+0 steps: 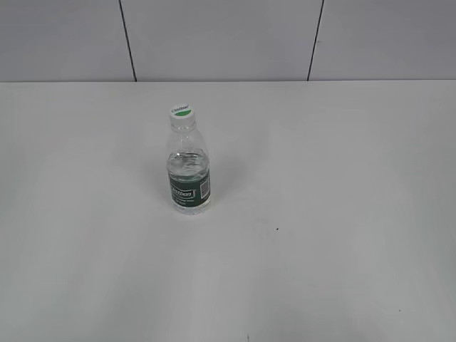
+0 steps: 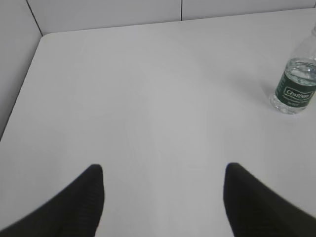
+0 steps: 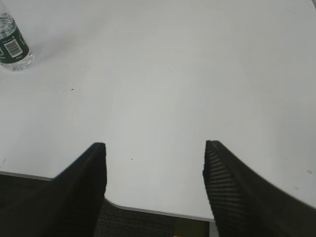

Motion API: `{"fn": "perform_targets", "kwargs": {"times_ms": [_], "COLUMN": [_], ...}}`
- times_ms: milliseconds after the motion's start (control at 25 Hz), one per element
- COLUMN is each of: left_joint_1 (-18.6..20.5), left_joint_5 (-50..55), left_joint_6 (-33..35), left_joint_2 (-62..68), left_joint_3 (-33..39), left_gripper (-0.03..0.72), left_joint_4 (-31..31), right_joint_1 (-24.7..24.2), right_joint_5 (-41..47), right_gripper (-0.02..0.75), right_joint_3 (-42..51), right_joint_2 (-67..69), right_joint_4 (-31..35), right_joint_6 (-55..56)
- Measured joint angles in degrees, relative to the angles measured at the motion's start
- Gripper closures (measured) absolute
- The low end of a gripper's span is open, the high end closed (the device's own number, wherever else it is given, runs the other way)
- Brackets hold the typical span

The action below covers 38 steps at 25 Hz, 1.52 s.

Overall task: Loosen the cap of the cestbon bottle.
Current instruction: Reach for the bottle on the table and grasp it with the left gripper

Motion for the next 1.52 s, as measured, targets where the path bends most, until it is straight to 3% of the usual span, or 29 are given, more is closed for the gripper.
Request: {"fn": "perform_targets", "kwargs": {"times_ms": [1520], "left_joint_1": [0.00], "left_joint_5": [0.00], "left_joint_6": [0.05], "left_joint_2": [0.00], "left_joint_3": [0.00], "left_gripper": [0.225], "left_joint_4": [0.13], "right_joint_1": [0.00], "right_joint_5": [0.00], "right_gripper": [0.265], "right_joint_3": [0.00], "right_joint_2": [0.00], "right_joint_4": [0.00], "right_joint_6": [0.00]}}
